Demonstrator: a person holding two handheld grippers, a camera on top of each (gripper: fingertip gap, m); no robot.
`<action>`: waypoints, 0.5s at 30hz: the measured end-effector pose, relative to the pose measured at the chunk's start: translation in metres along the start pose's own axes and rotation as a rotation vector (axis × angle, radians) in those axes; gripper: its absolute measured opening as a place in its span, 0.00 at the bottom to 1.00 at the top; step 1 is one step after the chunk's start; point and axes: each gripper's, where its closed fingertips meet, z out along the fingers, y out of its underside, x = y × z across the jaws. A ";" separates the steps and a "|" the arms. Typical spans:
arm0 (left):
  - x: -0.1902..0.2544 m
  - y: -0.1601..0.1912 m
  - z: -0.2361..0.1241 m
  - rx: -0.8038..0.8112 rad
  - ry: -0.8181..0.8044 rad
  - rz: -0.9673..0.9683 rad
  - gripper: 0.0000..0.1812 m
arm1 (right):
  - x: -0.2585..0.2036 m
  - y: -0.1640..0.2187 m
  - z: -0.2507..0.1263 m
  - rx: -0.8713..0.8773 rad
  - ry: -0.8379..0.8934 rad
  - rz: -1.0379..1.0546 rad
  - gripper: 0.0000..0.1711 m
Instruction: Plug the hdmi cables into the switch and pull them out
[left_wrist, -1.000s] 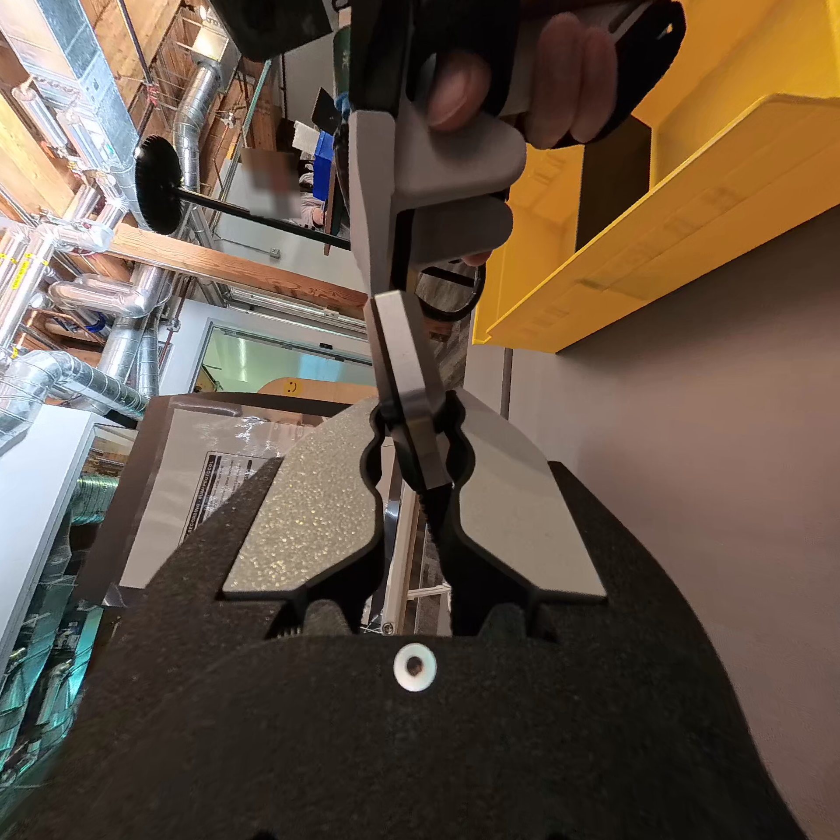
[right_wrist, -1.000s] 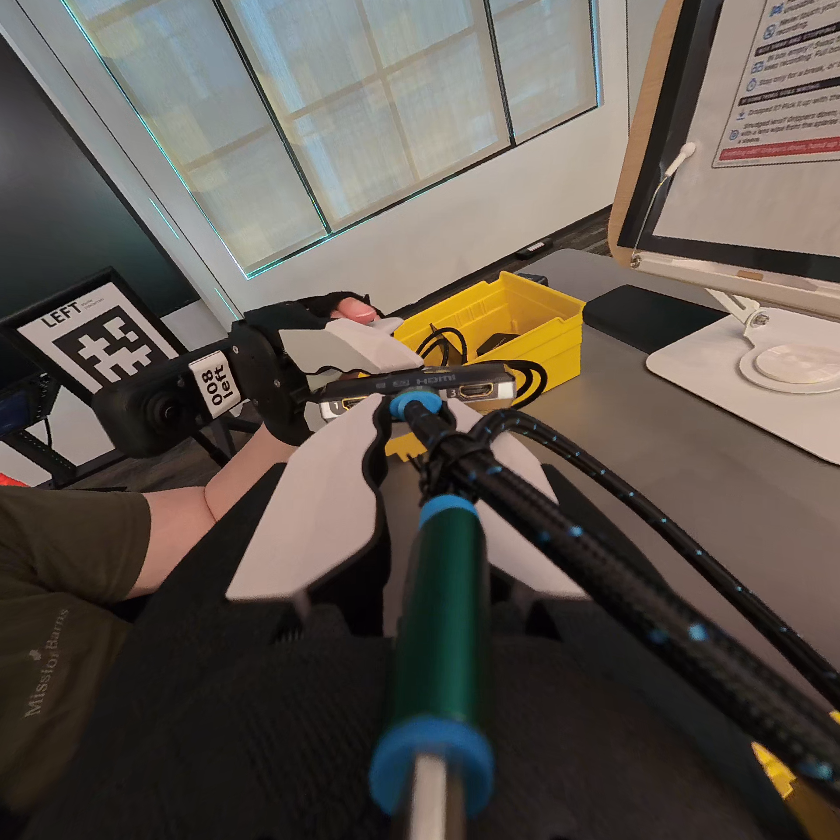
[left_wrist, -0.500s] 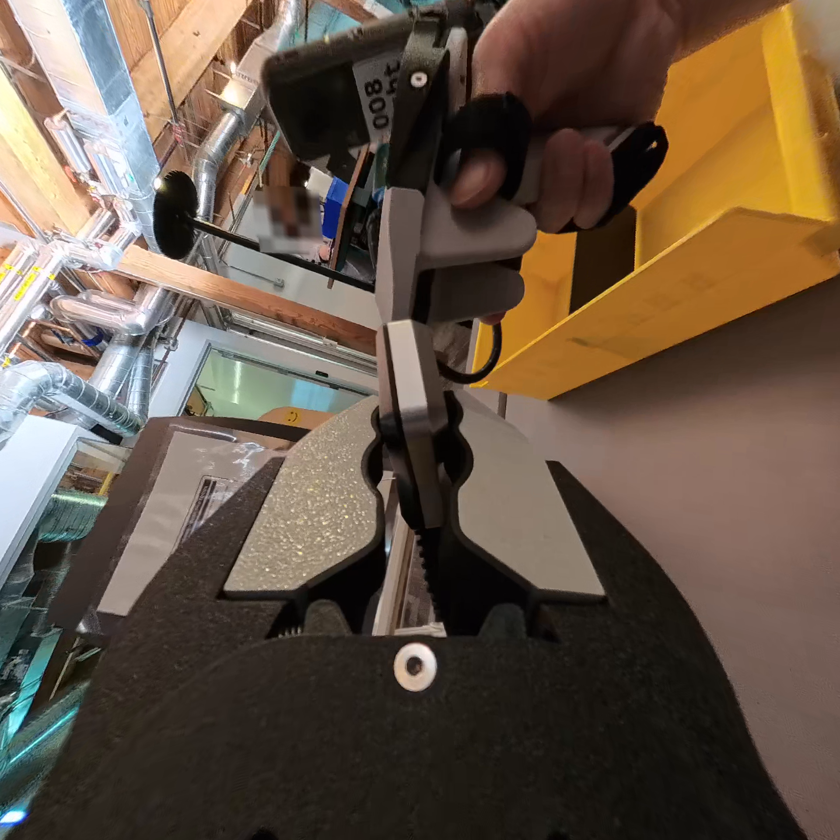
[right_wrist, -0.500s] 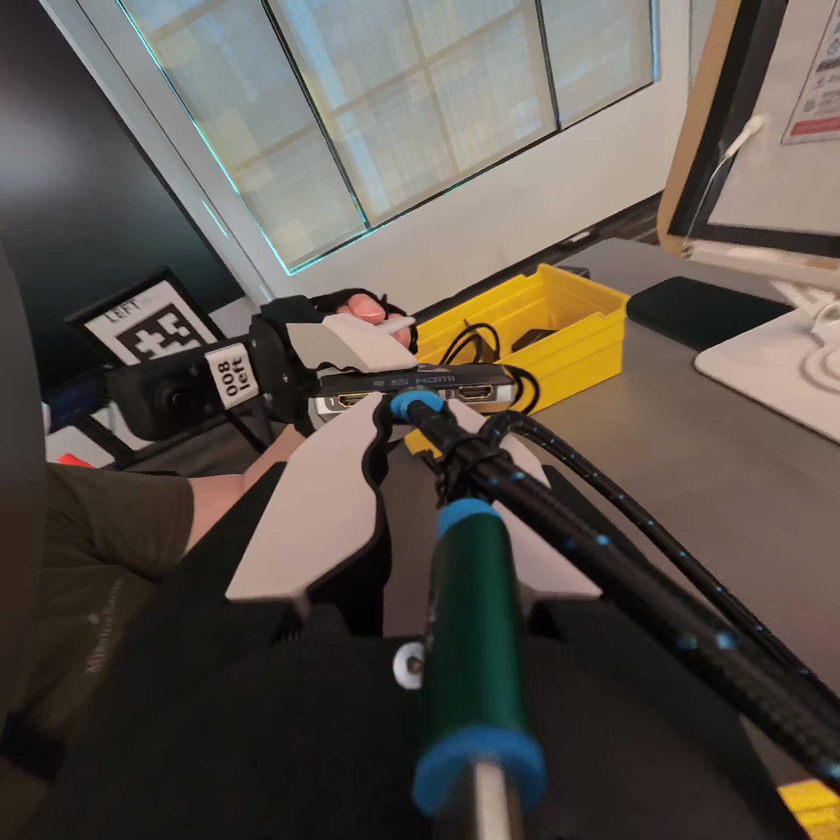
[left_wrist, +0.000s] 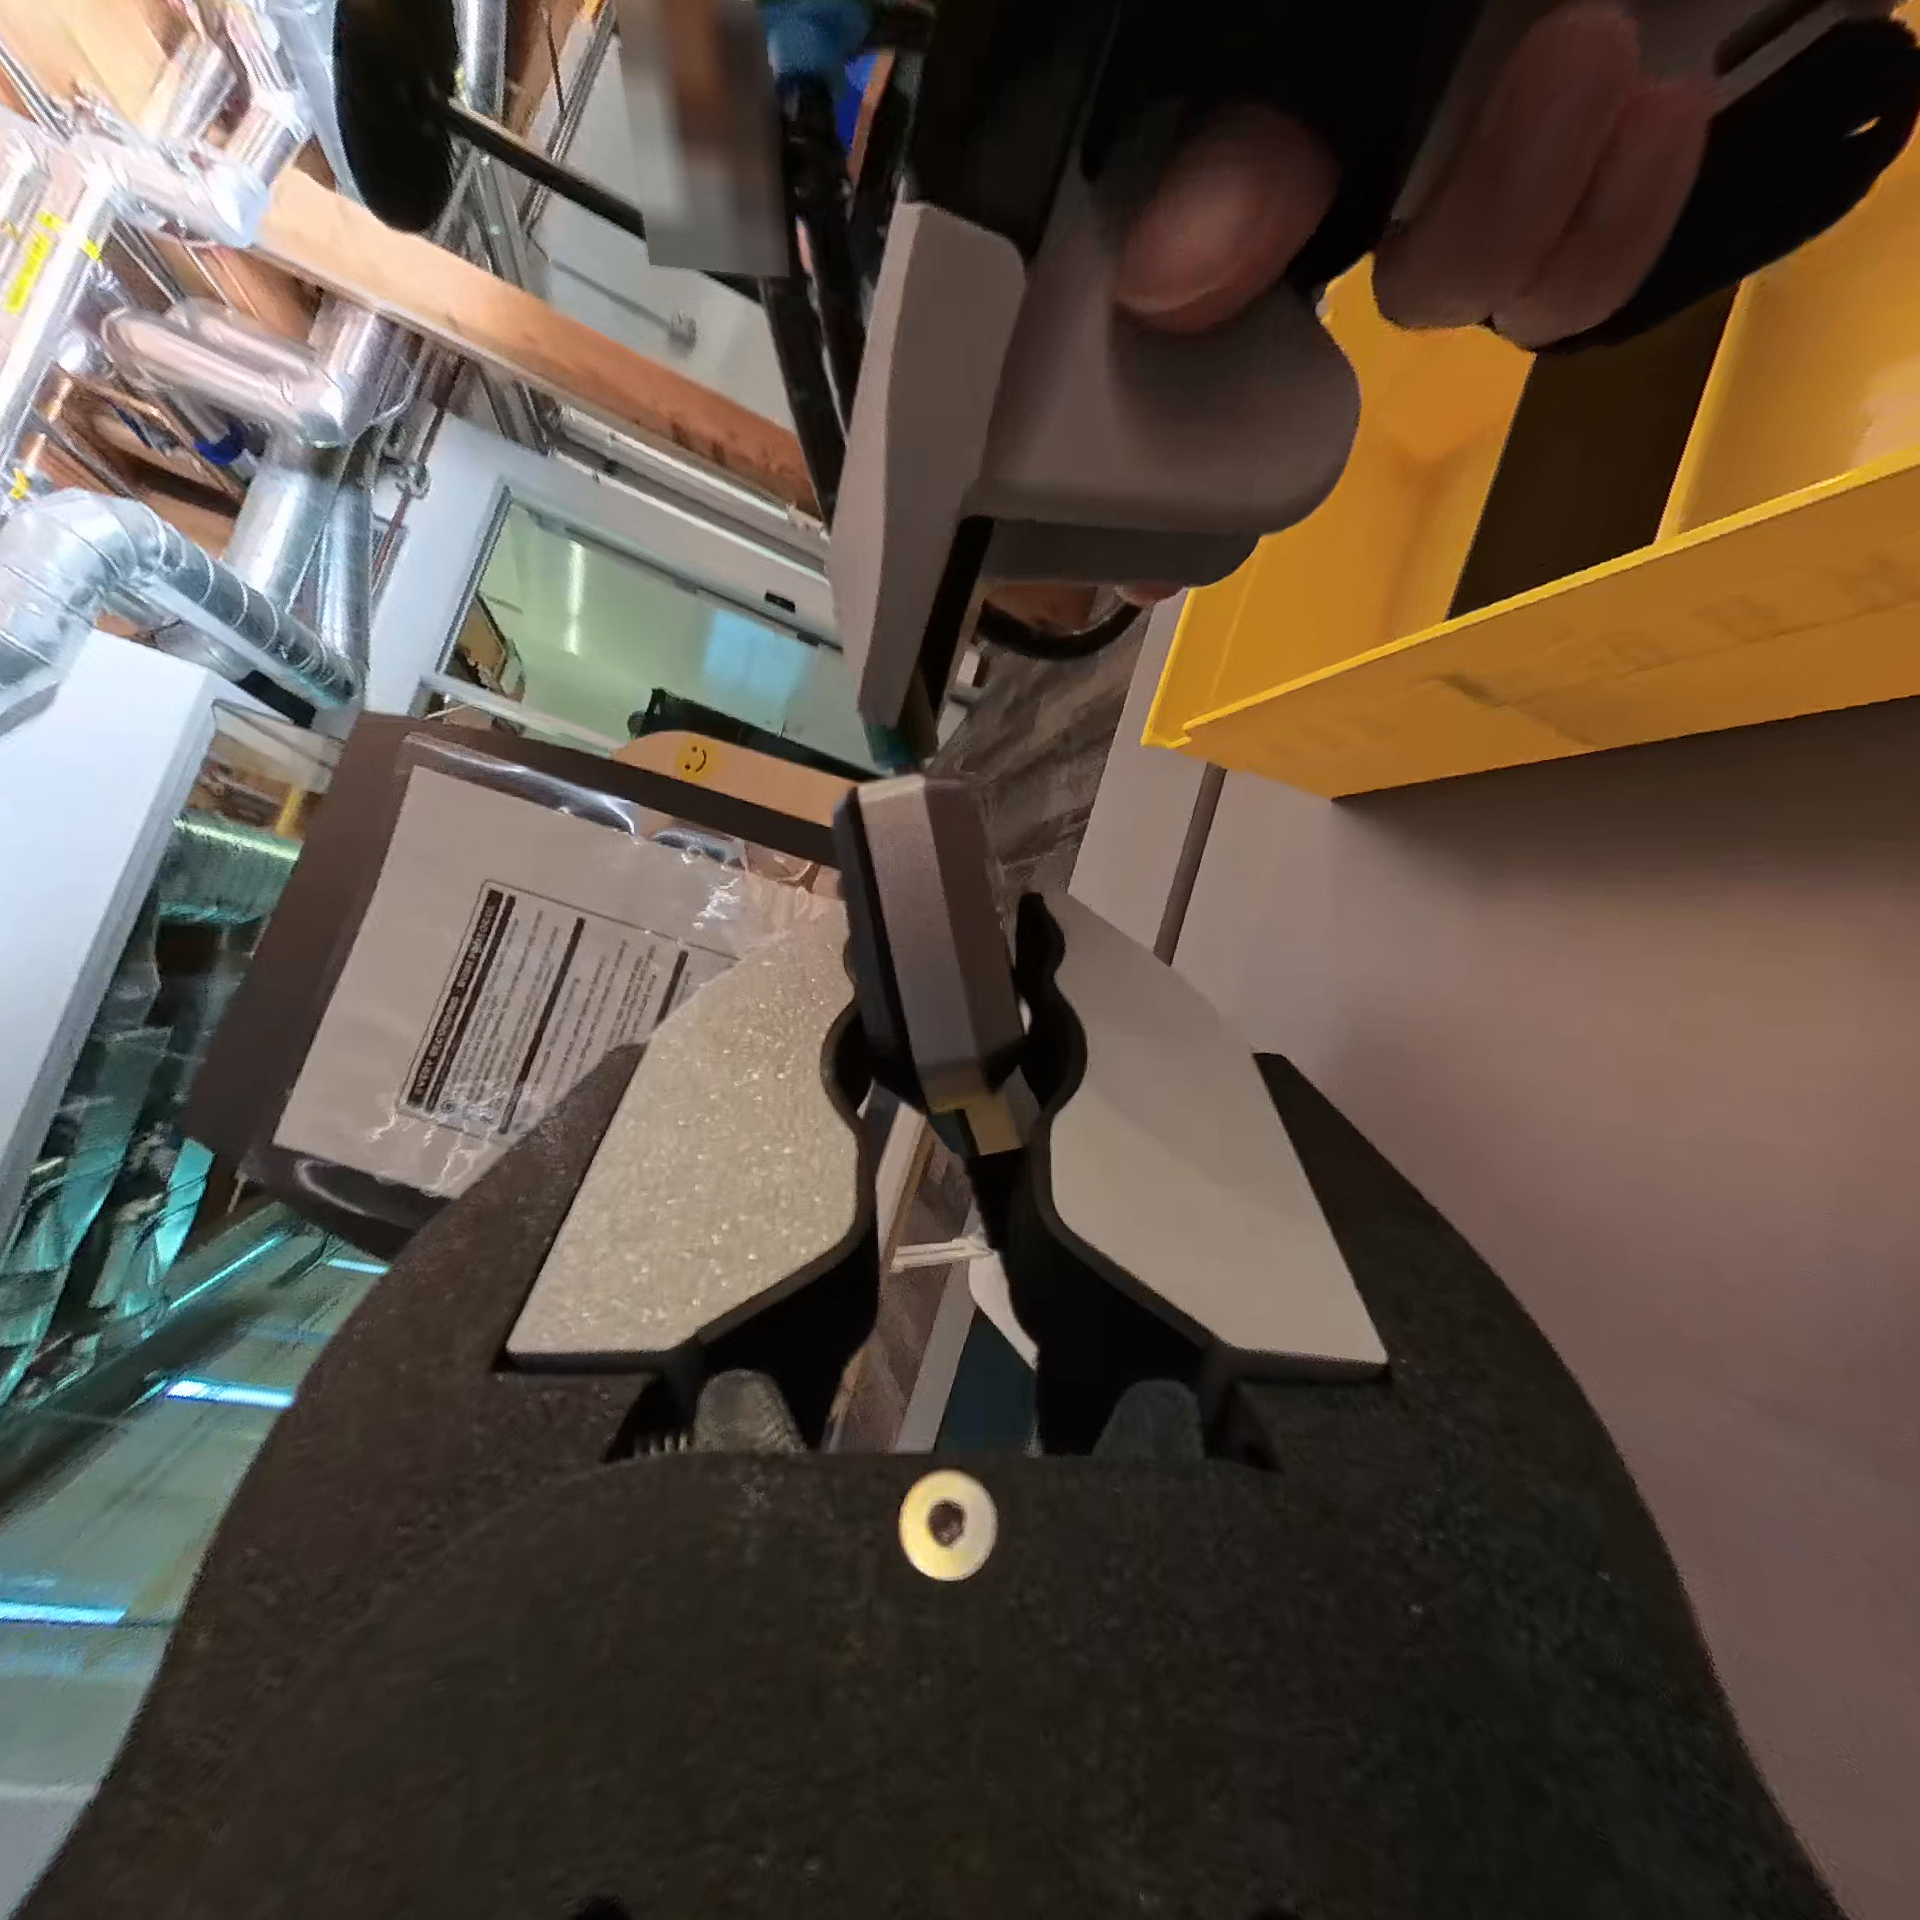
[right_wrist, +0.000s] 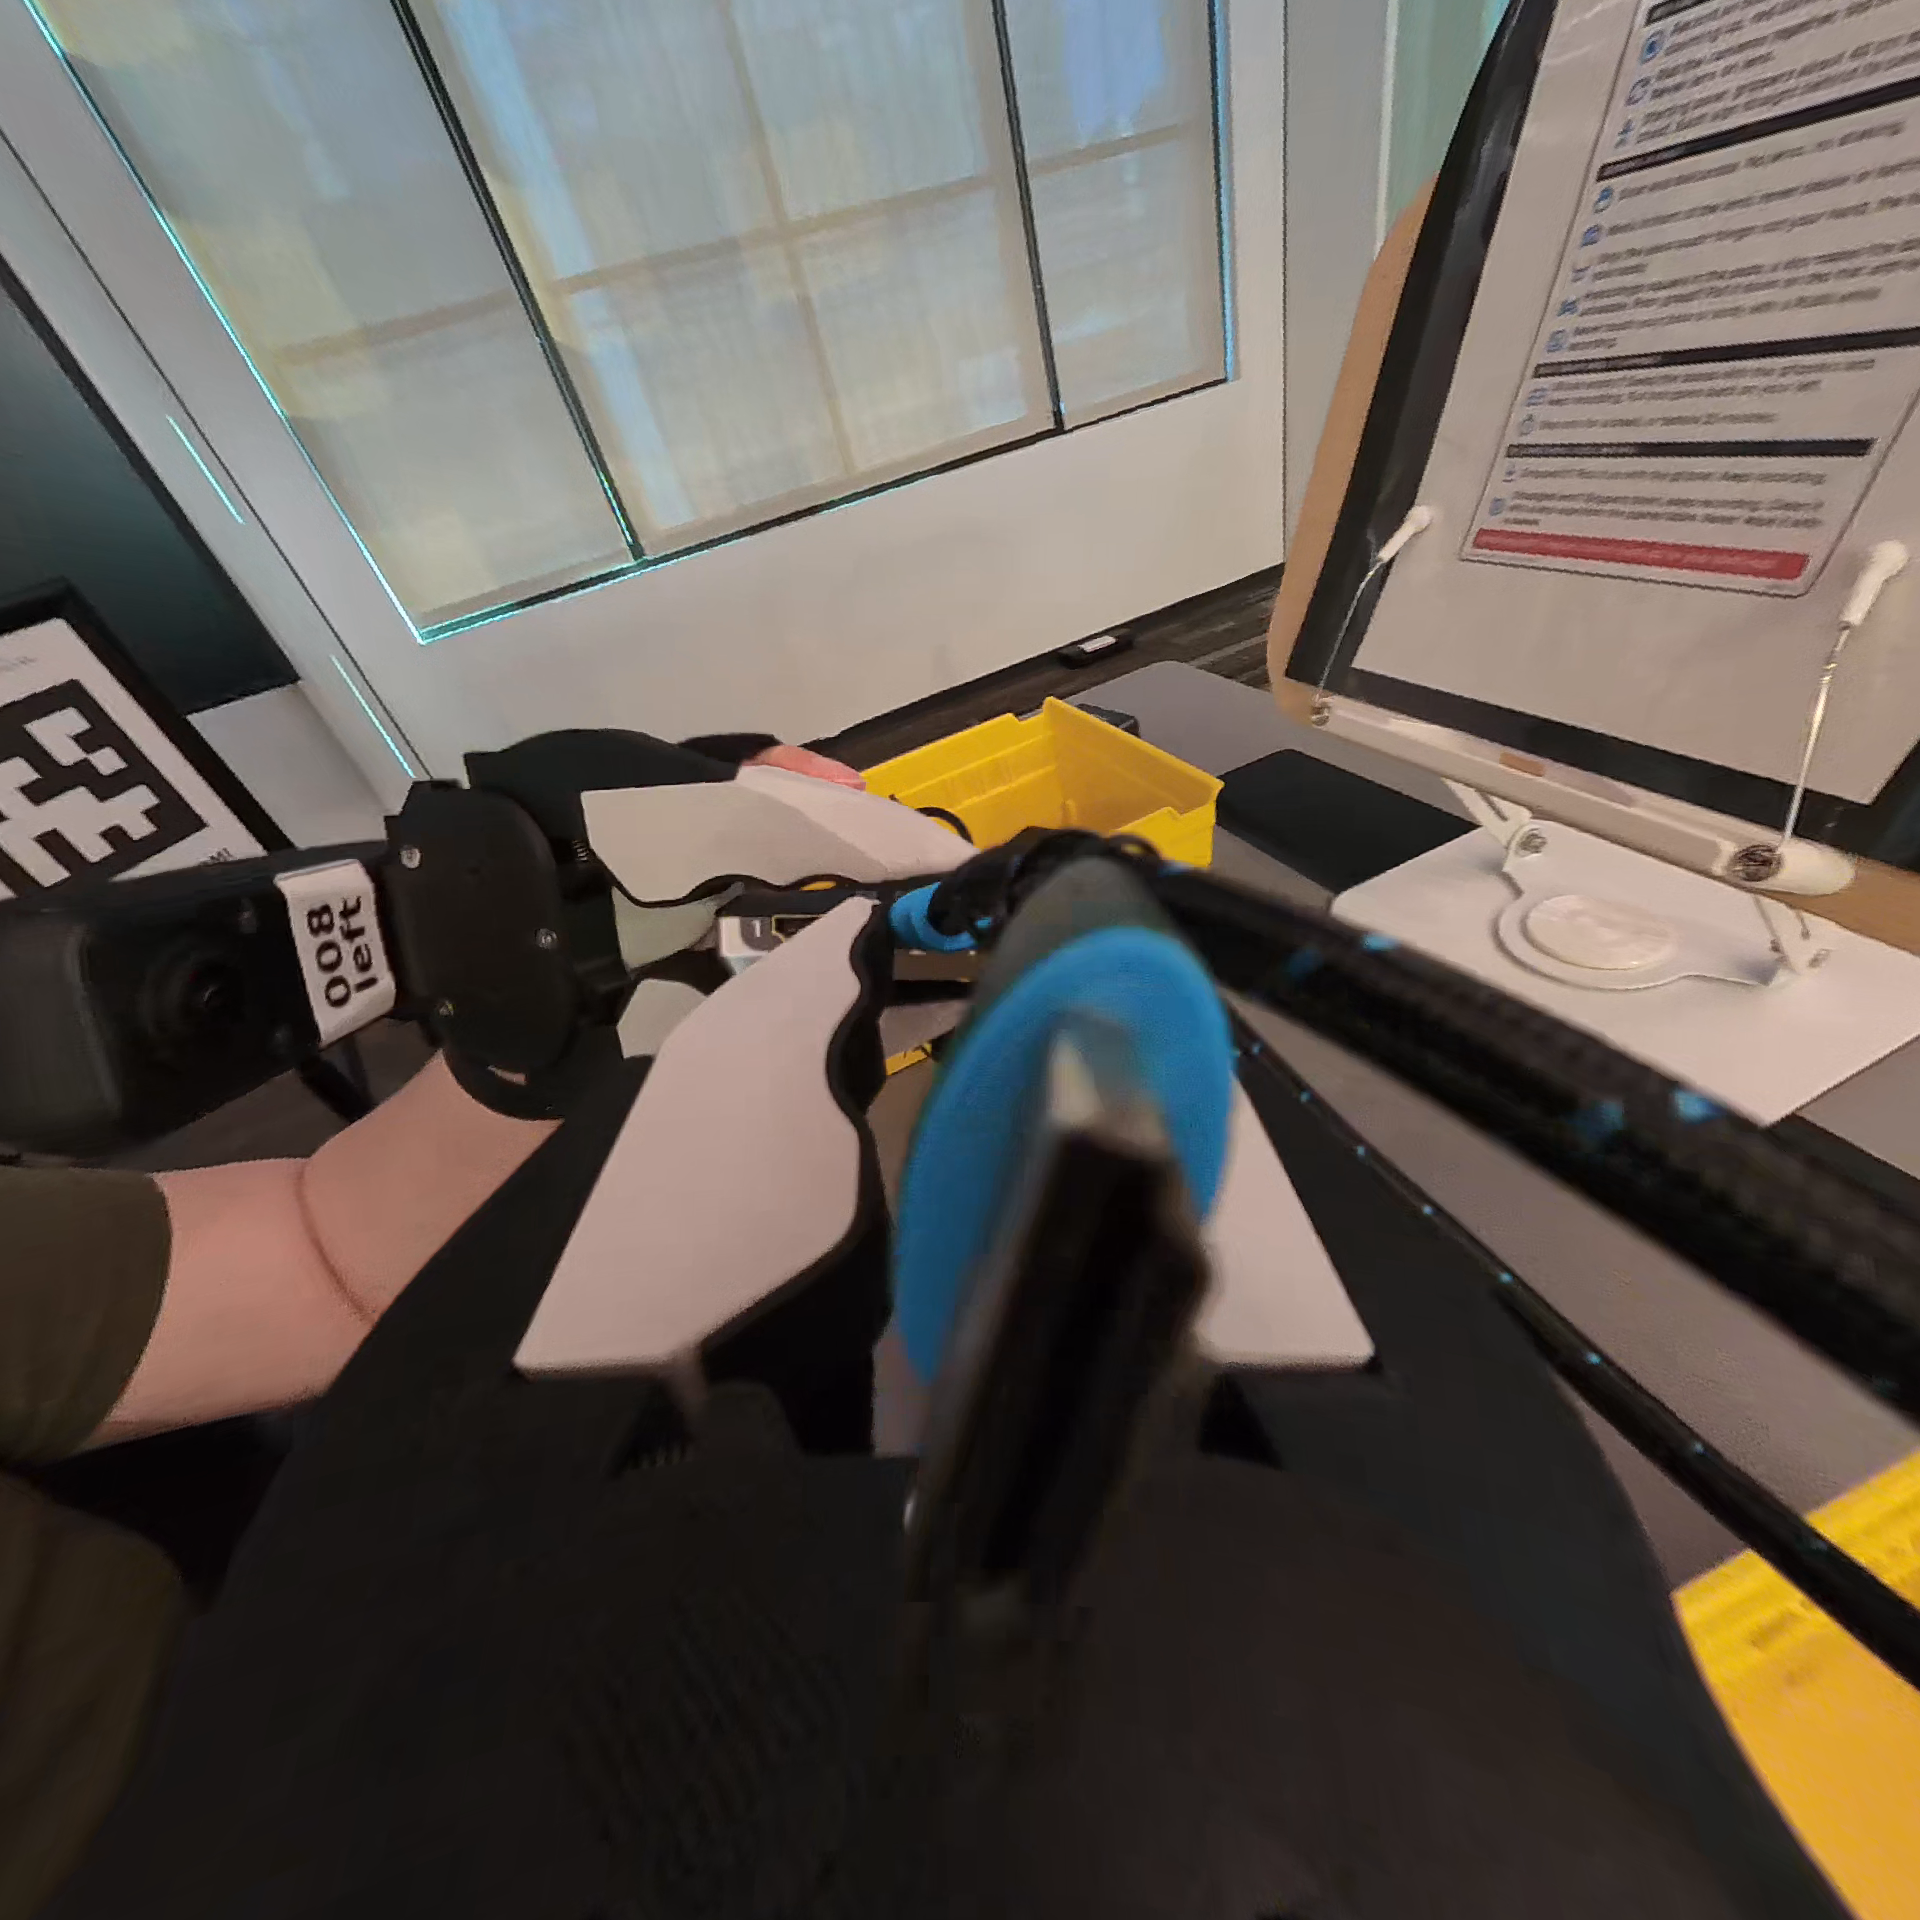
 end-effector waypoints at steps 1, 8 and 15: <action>-0.001 0.000 0.001 -0.008 -0.014 0.003 0.13 | 0.000 -0.001 0.000 0.006 0.005 0.000 0.12; 0.000 -0.003 -0.001 0.052 0.005 -0.059 0.12 | -0.002 0.001 0.000 0.004 0.001 -0.006 0.13; 0.003 -0.008 -0.002 0.086 0.025 -0.082 0.12 | -0.002 0.005 -0.003 -0.018 -0.033 0.025 0.13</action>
